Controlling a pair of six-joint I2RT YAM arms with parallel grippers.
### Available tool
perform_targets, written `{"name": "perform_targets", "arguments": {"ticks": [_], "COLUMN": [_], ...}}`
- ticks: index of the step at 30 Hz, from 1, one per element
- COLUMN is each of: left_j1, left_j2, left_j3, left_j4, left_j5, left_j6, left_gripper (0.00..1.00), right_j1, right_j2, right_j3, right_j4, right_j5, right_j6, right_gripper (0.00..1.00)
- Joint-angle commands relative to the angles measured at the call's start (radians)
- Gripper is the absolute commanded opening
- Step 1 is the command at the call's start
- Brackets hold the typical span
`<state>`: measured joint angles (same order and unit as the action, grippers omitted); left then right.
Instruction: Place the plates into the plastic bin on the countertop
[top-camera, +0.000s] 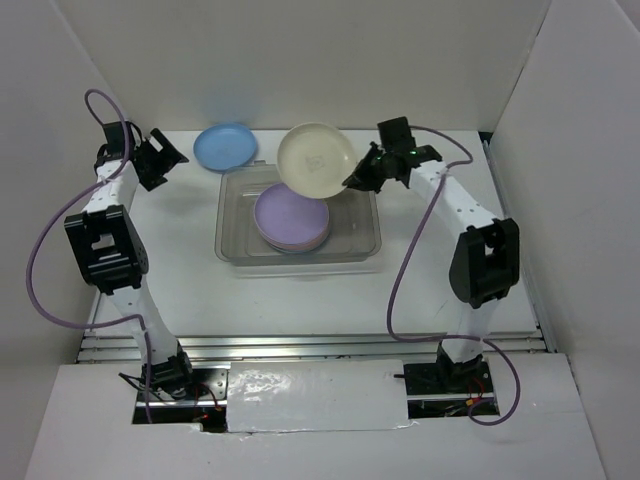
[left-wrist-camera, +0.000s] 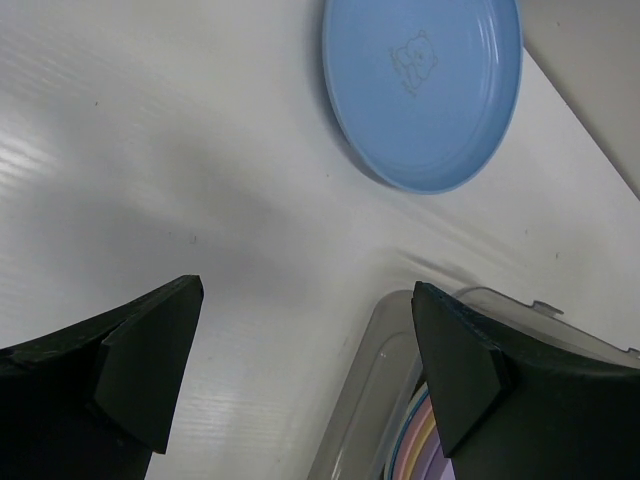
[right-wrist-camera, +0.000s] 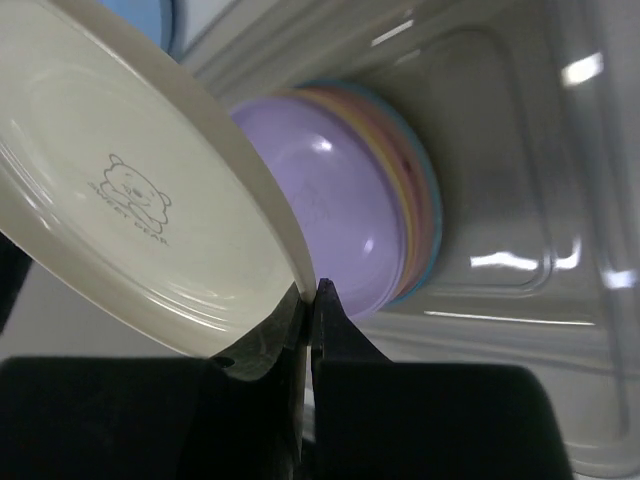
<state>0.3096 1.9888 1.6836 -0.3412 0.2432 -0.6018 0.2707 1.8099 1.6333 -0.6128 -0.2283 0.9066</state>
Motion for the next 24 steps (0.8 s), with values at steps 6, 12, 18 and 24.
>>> {"name": "perform_targets", "arguments": {"ticks": [6,12,18,24], "left_j1": [0.013,0.014,0.011,-0.012], "left_j2": [0.131,0.151,0.2,0.323], "left_j3": [0.152,0.168,0.255,0.382], "left_j4": [-0.009,-0.001,0.014,0.051], "left_j5": [0.123,0.134,0.151,0.15], "left_j6": [0.008,0.0,-0.029,-0.062], "left_gripper": [0.99,0.99,0.99,0.99], "right_j1": [0.145,0.182,0.191,0.188], "right_j2": [0.115,0.124,0.082,0.014], "right_j3": [0.062,0.048,0.088,0.249], "right_j4": [-0.008,-0.036,-0.085,-0.208], "right_j5": [-0.085,-0.065,-0.036,-0.037], "right_j6": [-0.012,-0.028,-0.04,-0.081], "right_gripper": [0.0,0.08,1.0,1.0]}}
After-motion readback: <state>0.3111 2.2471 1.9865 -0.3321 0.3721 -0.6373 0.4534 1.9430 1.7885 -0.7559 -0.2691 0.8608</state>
